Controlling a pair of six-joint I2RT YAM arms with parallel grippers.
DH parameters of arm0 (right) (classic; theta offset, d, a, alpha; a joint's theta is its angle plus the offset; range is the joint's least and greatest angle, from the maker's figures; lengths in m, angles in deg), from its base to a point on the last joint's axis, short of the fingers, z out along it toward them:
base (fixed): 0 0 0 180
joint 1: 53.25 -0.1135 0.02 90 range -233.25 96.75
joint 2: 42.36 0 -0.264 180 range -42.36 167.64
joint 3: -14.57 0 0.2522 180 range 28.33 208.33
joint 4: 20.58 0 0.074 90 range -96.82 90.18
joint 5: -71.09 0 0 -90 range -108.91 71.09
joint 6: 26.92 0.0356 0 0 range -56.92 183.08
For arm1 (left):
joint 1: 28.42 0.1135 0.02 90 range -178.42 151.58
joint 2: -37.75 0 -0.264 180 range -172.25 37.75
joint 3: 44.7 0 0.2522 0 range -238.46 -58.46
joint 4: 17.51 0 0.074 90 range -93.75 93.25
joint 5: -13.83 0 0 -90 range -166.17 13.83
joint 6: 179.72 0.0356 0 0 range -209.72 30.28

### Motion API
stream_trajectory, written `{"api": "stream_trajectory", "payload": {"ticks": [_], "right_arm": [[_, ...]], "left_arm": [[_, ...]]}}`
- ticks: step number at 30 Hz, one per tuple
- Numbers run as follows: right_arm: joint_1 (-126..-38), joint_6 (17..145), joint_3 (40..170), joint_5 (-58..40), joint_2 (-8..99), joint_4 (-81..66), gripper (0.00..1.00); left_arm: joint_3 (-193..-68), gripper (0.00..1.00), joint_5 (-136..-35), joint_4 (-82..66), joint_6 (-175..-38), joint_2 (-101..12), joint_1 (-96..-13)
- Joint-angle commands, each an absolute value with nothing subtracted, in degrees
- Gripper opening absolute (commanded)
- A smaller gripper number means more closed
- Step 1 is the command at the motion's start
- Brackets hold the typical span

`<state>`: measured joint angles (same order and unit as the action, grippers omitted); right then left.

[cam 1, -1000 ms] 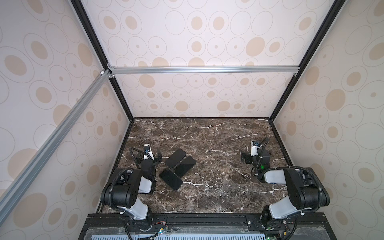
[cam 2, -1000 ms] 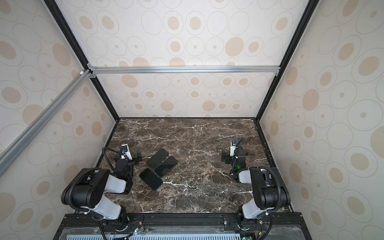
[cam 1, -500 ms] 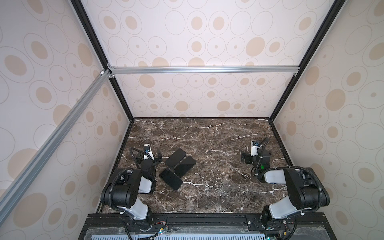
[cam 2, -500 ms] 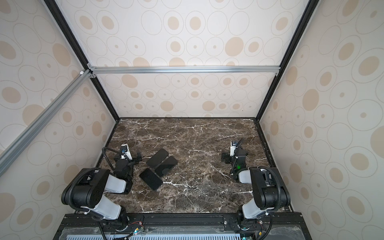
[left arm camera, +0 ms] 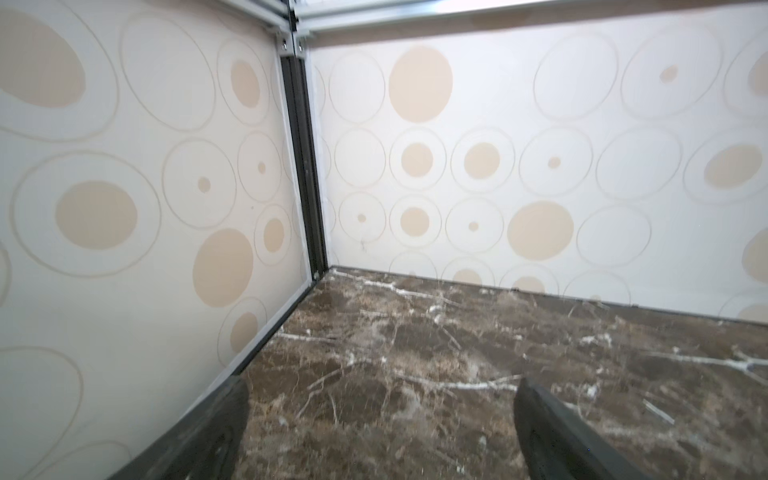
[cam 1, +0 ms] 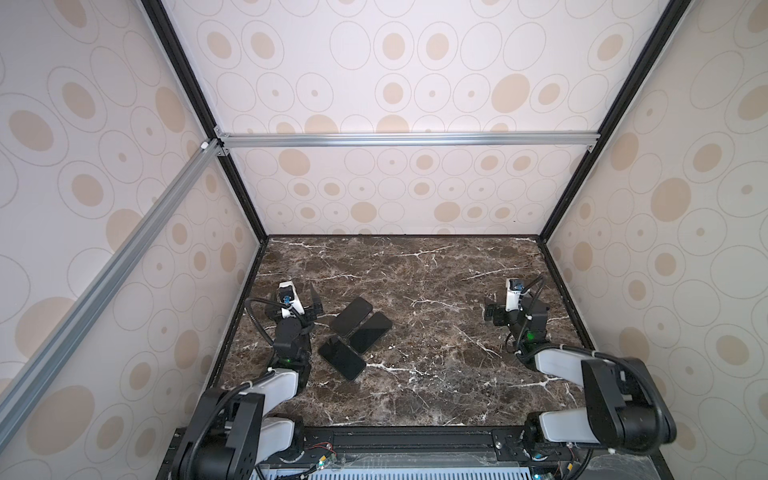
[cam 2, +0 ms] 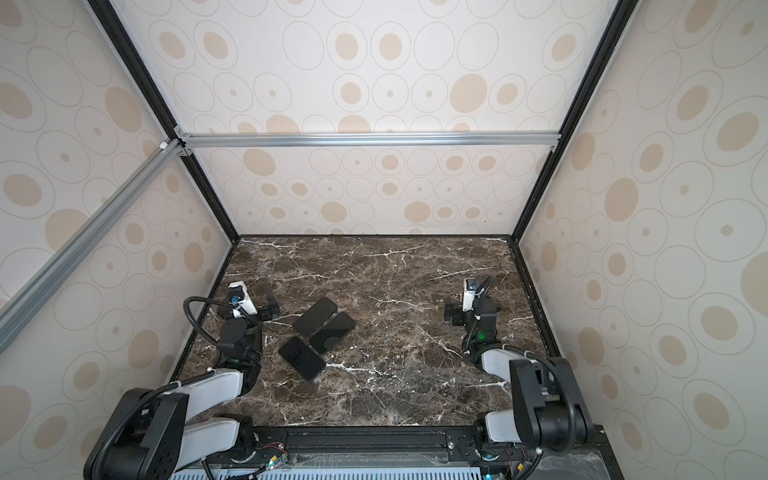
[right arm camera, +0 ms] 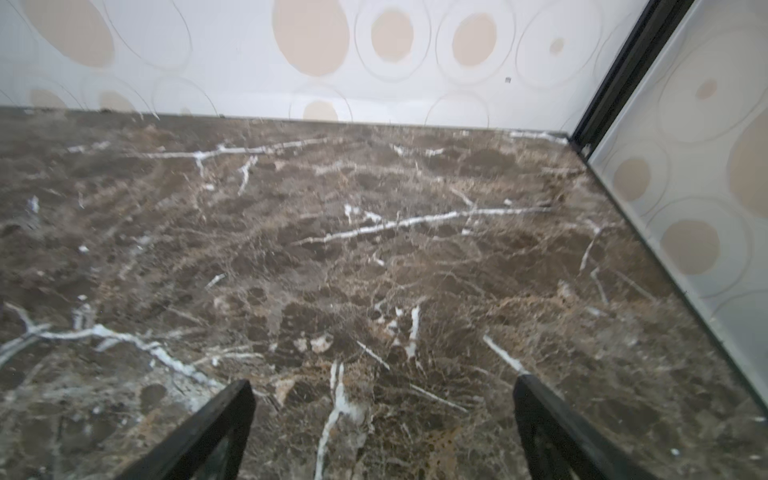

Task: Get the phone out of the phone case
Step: 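Reach the right gripper across toward the black phones while the left arm rises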

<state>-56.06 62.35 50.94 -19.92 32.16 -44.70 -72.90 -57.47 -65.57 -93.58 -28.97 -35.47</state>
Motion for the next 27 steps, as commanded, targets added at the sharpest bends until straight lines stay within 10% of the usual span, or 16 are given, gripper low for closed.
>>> {"api": "stream_trajectory", "payload": {"ticks": [1,10,27], "right_arm": [[-55.88,66.90,53.86,-20.40,24.60,-34.21,1.00],[-55.63,83.72,62.69,-25.95,12.87,-10.32,1.00],[-59.79,98.50,72.18,-6.00,27.79,-2.67,1.00]], "left_arm": [[-77.43,0.99,-55.77,-51.08,-100.72,-25.97,-35.63],[-93.17,0.99,-51.57,-18.13,-121.46,-27.48,-35.54],[-96.27,0.99,-69.48,-16.14,-121.46,-34.02,-44.50]]}}
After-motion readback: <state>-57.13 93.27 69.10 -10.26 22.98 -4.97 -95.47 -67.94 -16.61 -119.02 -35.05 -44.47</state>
